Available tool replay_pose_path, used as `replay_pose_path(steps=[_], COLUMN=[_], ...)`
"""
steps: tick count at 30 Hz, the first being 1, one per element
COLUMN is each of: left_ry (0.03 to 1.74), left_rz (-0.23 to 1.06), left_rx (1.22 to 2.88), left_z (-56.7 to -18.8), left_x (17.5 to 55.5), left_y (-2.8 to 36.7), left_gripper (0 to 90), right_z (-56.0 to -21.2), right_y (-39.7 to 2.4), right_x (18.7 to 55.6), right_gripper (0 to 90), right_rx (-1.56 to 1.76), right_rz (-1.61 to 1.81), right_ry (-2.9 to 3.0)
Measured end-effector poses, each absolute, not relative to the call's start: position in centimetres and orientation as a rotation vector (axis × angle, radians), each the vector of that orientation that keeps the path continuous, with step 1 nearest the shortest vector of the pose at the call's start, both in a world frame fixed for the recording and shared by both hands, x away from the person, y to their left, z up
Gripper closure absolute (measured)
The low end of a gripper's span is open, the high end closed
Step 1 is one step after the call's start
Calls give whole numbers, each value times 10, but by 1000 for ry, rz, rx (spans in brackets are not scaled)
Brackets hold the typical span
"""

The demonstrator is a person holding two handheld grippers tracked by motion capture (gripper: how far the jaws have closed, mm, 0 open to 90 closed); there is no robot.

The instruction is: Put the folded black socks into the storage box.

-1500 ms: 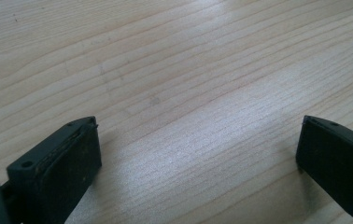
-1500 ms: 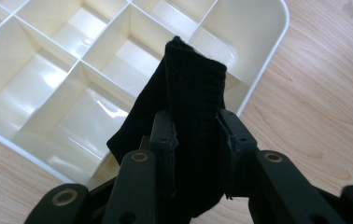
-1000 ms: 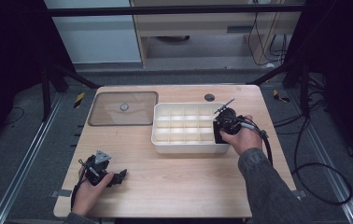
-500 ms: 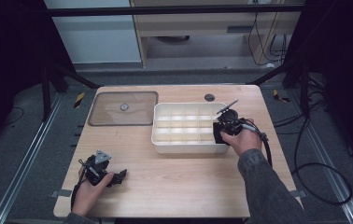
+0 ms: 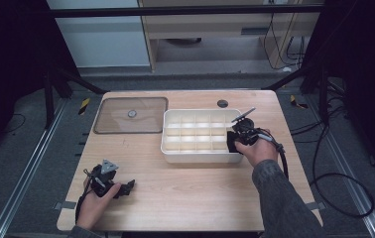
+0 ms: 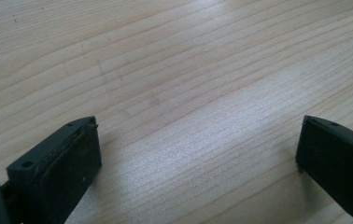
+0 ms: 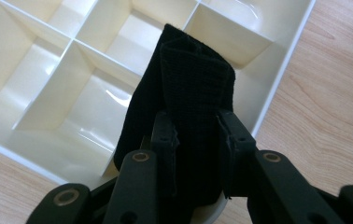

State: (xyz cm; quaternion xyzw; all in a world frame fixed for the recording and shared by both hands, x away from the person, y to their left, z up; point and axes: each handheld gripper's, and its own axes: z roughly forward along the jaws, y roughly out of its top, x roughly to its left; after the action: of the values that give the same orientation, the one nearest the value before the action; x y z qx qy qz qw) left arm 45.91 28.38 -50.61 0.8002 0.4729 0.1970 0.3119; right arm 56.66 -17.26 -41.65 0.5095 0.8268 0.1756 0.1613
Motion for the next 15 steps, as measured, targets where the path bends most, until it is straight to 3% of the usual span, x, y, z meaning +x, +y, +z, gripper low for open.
replay_pose_path(steps=[6, 15], left_ry=[1247, 1246], left_rz=[520, 519], left_rx=[2112, 2112], left_z=[-506, -506], left_x=[459, 459], left_y=[284, 284], left_gripper=[0, 0], right_z=[-415, -406], right_y=[-174, -172], right_x=[566, 563], right_gripper=[682, 508], right_rx=[1449, 1433], right_rz=[509, 530], right_ry=[2363, 2365])
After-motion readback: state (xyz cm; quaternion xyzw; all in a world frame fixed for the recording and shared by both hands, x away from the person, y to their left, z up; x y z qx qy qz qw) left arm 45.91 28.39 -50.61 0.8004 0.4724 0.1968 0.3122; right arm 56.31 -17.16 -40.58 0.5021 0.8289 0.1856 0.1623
